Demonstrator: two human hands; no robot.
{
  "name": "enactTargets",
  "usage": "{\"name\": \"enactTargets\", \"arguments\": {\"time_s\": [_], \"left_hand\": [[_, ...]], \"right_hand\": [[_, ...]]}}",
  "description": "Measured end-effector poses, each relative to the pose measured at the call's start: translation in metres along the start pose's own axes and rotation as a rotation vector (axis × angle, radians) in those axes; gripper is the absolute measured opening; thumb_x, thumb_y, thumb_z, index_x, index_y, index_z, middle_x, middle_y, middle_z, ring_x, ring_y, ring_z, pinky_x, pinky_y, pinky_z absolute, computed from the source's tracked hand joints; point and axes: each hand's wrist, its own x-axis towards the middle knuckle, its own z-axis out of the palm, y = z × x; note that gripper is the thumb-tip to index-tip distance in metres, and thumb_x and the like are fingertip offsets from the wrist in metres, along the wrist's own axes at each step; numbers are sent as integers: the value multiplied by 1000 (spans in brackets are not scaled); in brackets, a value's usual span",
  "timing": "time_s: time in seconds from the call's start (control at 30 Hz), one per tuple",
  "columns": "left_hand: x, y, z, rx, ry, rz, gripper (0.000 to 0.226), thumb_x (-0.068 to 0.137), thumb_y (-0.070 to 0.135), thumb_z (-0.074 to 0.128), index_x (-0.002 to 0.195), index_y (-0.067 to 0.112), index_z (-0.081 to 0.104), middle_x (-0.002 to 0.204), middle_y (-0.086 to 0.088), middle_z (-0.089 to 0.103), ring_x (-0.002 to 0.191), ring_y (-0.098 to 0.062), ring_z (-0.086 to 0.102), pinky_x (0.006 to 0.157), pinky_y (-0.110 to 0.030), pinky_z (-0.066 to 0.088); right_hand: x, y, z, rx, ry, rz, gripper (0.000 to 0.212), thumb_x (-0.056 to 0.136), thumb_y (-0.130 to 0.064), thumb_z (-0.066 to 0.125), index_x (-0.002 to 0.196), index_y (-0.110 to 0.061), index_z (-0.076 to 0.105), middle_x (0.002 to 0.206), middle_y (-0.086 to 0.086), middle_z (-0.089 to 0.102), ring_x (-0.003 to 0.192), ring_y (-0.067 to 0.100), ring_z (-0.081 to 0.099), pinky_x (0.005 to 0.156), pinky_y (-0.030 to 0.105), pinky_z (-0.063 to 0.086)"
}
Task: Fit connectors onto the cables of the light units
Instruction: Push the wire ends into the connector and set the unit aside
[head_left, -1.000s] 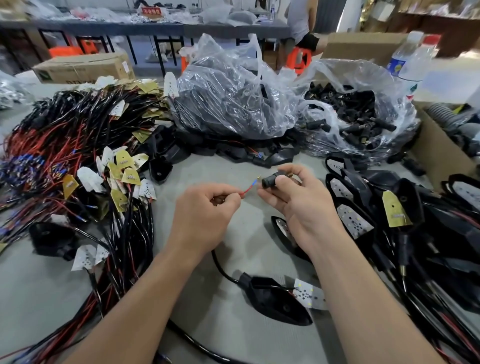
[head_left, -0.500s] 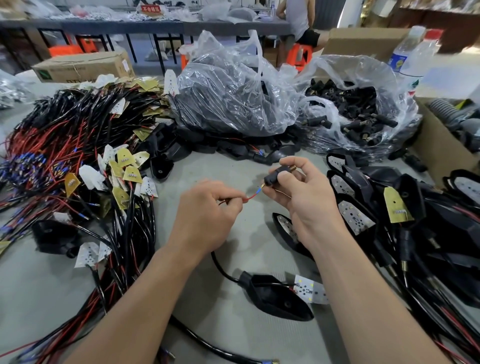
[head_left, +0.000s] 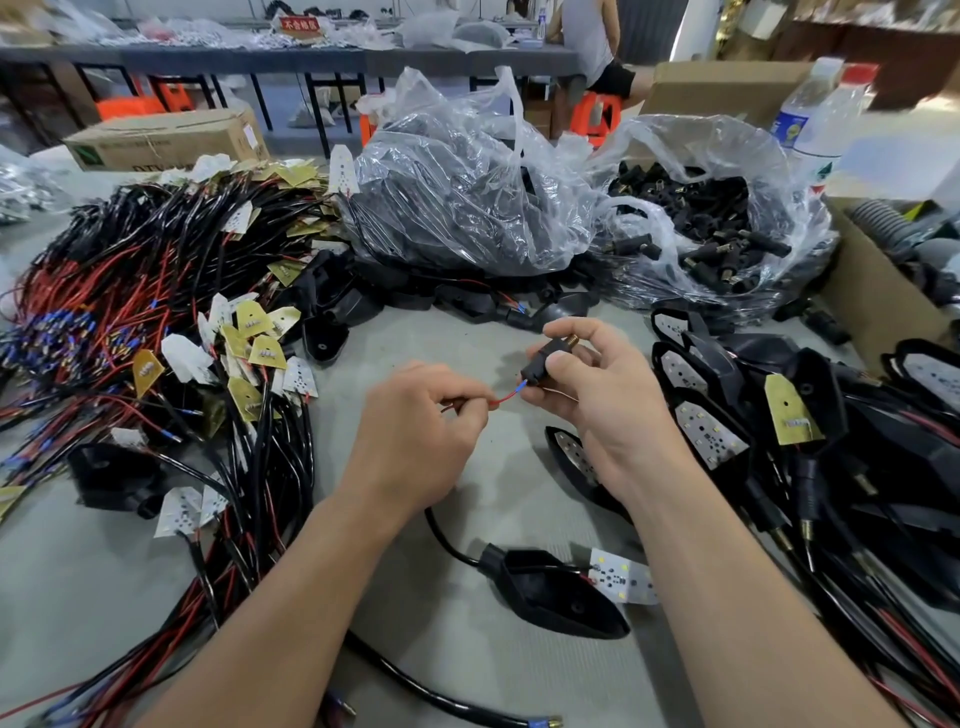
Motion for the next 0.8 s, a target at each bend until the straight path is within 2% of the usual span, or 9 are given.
{"name": "enactTargets", "arguments": {"time_s": [0.1,0.2,0.3,0.4,0.53,0.63,0.67,0.73,0.8], "left_hand": [[-2,4,-3,-73,24,-73,22,83,19,76,95,38,80,75,25,71,84,-2,65,73,-4,42],[-3,6,-5,-100,-13,-91,38,81,29,79,116,42,72,80,33,72,93,12,62,84,0,38],[0,3,-9,-64,58,-93,35,74,37,85,107,44,75,106,32,68,112,15,53,93,3,31],[5,-4,-12,-22,78,-114,18,73,25,85,79,40,78,118,28,65,119,9,48,93,7,20],[5,-7,-10,-75,51,-169,18,73,21,85,69,38,79,112,30,69,113,19,48,88,9,21],[4,-6,-7,-140,35,-157,20,73,22,87,71,40,79,102,34,70,111,18,54,96,-2,31],[4,-7,-6,-158,29,-169,21,72,22,87,71,41,79,100,34,71,109,16,57,95,-4,35],[4,-8,-6,-196,19,-223,18,72,26,88,72,41,79,95,34,72,100,18,59,82,3,35],[5,-10,-4,-221,9,-266,11,72,30,88,72,38,80,92,36,71,95,20,60,76,4,35]], "right_hand": [[-3,2,3,-73,-74,0,31,93,14,53,109,-10,65,86,17,56,83,25,63,70,28,59],[-7,5,11,-101,-99,-15,29,91,15,55,108,-7,65,75,17,52,82,26,64,73,32,61],[-7,2,12,-58,-31,-37,24,91,14,57,101,-6,65,69,13,56,78,24,67,74,32,61],[-4,-1,7,43,41,-45,24,92,14,58,100,-8,64,67,4,60,75,20,70,74,32,62],[-7,0,6,82,-14,-32,26,90,13,61,105,-8,59,72,6,68,75,20,71,74,32,61],[-11,5,10,-80,-101,-40,25,87,8,67,103,-9,59,70,1,71,71,14,69,70,28,58],[-12,5,11,-144,-110,-47,23,85,5,69,101,-10,60,71,1,73,70,13,68,67,25,55],[-11,4,11,-213,-95,-65,19,84,1,69,99,-9,63,72,2,74,67,15,64,61,23,51],[-11,2,11,-166,-71,-55,13,89,0,67,99,-8,65,71,5,74,63,18,63,56,24,51]]}}
